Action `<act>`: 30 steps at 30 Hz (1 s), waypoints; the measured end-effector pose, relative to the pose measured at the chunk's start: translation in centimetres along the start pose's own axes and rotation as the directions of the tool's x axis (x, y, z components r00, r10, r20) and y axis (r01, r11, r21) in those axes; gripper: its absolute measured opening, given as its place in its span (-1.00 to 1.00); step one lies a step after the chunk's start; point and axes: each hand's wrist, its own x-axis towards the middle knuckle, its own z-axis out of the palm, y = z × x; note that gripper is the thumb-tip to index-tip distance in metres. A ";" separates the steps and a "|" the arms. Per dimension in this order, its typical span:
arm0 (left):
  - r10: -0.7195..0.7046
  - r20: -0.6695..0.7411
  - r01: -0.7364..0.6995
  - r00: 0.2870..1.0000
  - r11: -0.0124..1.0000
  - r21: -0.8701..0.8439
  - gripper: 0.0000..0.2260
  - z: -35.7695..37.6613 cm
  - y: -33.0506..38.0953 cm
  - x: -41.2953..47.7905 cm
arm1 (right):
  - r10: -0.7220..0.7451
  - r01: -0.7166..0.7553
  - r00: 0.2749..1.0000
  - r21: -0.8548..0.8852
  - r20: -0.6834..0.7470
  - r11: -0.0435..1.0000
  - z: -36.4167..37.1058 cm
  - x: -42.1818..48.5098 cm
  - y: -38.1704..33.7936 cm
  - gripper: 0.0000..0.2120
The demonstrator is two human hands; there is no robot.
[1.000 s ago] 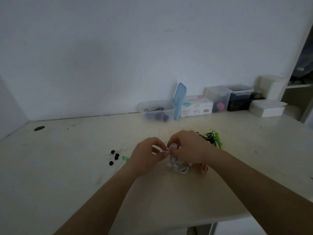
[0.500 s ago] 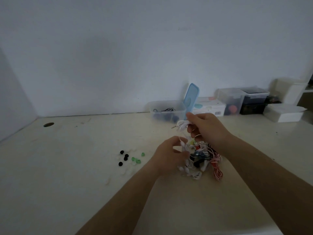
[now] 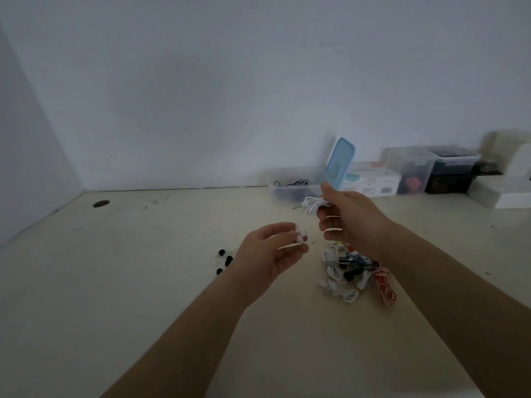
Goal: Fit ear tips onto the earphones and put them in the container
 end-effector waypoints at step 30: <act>0.326 -0.164 -0.202 0.931 0.835 0.511 -0.83 -3.6 2.9 1.3 | -0.277 0.344 0.937 -0.434 0.211 0.833 4.5 2.7 3.9 -0.85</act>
